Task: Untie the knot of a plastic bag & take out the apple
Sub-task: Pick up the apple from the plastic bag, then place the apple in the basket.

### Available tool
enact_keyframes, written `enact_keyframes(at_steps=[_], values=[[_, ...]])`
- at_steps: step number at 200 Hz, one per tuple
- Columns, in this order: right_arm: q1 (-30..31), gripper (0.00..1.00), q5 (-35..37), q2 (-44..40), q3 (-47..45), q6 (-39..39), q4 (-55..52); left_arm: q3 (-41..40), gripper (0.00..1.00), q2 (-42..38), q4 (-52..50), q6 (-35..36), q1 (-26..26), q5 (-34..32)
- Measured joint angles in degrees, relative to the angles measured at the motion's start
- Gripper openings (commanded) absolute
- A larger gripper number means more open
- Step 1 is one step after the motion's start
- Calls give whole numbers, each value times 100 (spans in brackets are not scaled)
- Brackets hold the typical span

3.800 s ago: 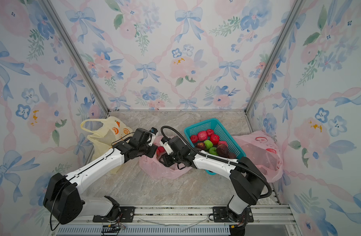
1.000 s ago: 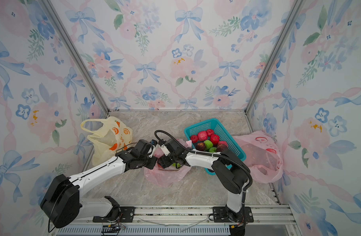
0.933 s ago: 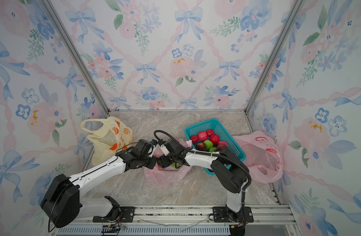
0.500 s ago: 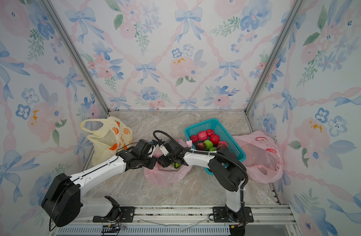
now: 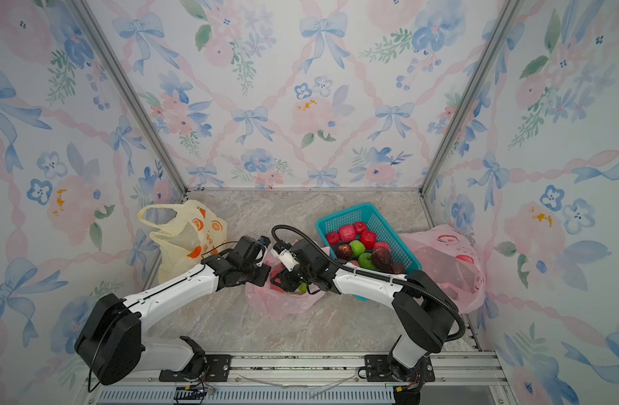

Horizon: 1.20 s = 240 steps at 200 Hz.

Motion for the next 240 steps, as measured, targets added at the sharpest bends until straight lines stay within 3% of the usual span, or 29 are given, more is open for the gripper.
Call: enact_keyframes(at_steps=[40,95,134,169,240], values=[[-328,43,-507,-680,-149,256,232,83,0,-2,87,-2,33,-46],[-1386,43,-833,-1902,-120,798,782,83,0,0,83,2,20,-57],[-1873,43,529,-2127,564,271,-365,83,0,83,81,24,-17,-103],[-2317,44,1727,-1818,778,-120,-1110,83,0,96,81,70,-17,-144],[-2594,43,2337,109,1158,-321,-1467,118,3,181,74,94,-44,-162]])
